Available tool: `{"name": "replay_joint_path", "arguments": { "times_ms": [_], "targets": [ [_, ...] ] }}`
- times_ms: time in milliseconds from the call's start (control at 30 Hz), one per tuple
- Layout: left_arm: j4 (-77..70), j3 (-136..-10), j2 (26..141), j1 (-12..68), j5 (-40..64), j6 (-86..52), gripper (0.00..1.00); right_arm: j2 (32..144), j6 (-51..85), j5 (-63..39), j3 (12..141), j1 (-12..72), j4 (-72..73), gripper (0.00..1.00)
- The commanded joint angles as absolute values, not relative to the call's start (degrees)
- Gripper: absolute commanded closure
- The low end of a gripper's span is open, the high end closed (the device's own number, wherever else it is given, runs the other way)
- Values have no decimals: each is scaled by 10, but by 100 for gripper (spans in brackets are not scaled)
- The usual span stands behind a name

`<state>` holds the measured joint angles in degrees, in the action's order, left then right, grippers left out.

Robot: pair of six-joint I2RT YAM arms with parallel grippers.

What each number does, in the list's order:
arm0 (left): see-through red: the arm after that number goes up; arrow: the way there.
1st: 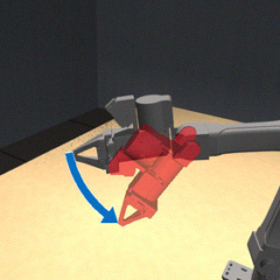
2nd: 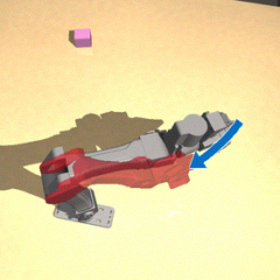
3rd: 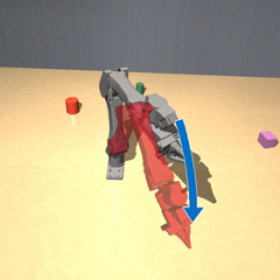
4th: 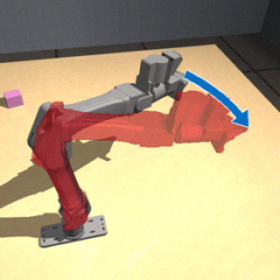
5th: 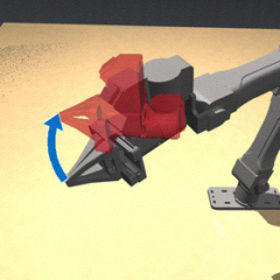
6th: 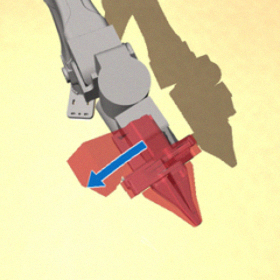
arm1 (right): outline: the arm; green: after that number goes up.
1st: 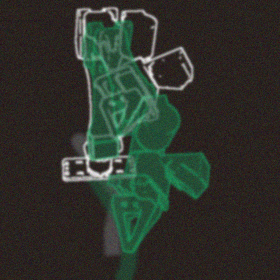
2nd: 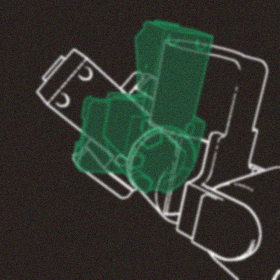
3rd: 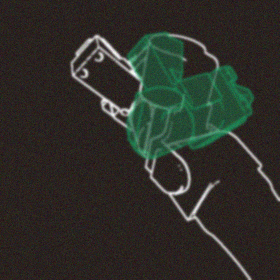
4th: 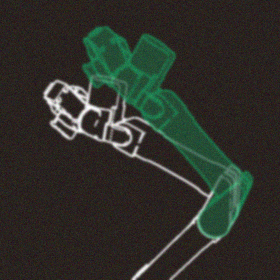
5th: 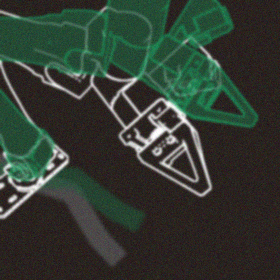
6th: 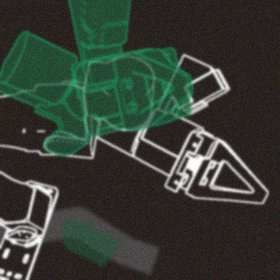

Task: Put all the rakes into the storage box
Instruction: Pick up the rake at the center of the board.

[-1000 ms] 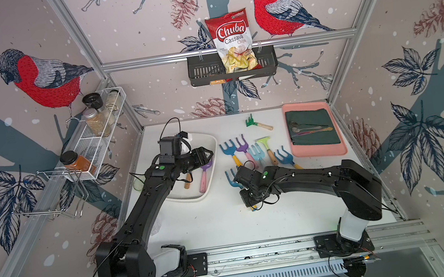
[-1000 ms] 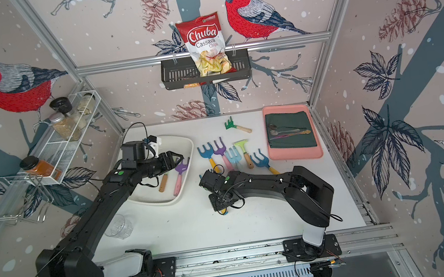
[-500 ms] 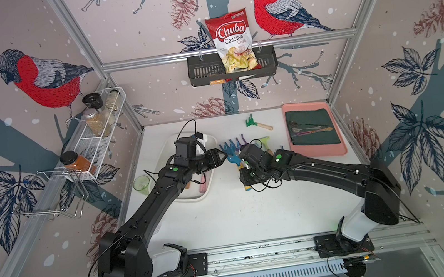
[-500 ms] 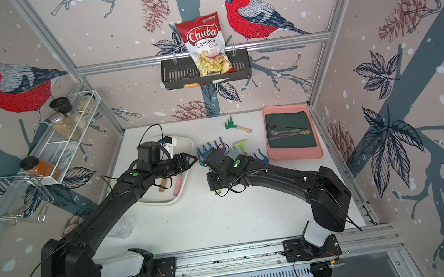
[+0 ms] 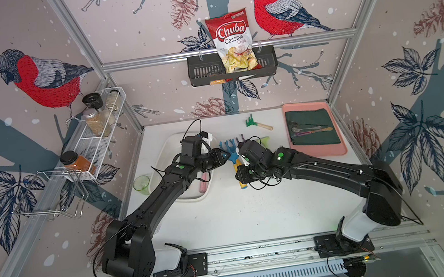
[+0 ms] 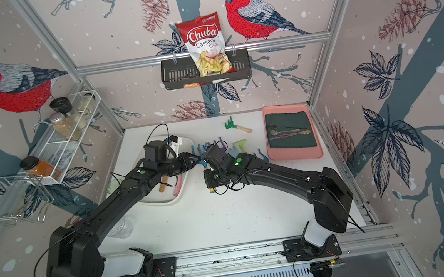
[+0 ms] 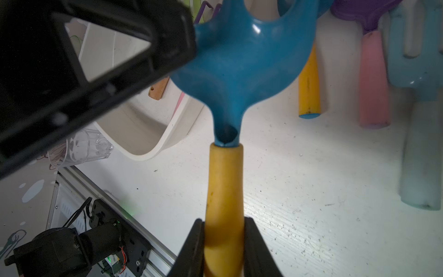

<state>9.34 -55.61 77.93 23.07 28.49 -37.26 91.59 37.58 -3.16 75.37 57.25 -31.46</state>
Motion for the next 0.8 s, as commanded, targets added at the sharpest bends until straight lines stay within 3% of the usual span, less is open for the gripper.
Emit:
{"name": "replay_joint_path", "arguments": {
  "times_ms": [0, 267, 400, 533, 667, 767],
  "targets": [
    [68, -563, 783, 232, 289, -371, 69, 913, 372, -37, 761, 574, -292, 78],
    [66, -568, 789, 232, 283, -370, 91, 911, 372, -37, 761, 575, -291, 74],
    [68, -568, 796, 232, 285, -369, 100, 905, 372, -27, 761, 574, -291, 59],
    [72, -591, 804, 232, 286, -367, 100, 896, 373, -17, 762, 571, -292, 51],
    [103, -617, 812, 224, 279, -341, 100, 880, 374, -13, 760, 565, -298, 30],
    [173, -665, 831, 182, 307, -291, 100, 855, 375, -10, 748, 554, -299, 27]
  ]
}}
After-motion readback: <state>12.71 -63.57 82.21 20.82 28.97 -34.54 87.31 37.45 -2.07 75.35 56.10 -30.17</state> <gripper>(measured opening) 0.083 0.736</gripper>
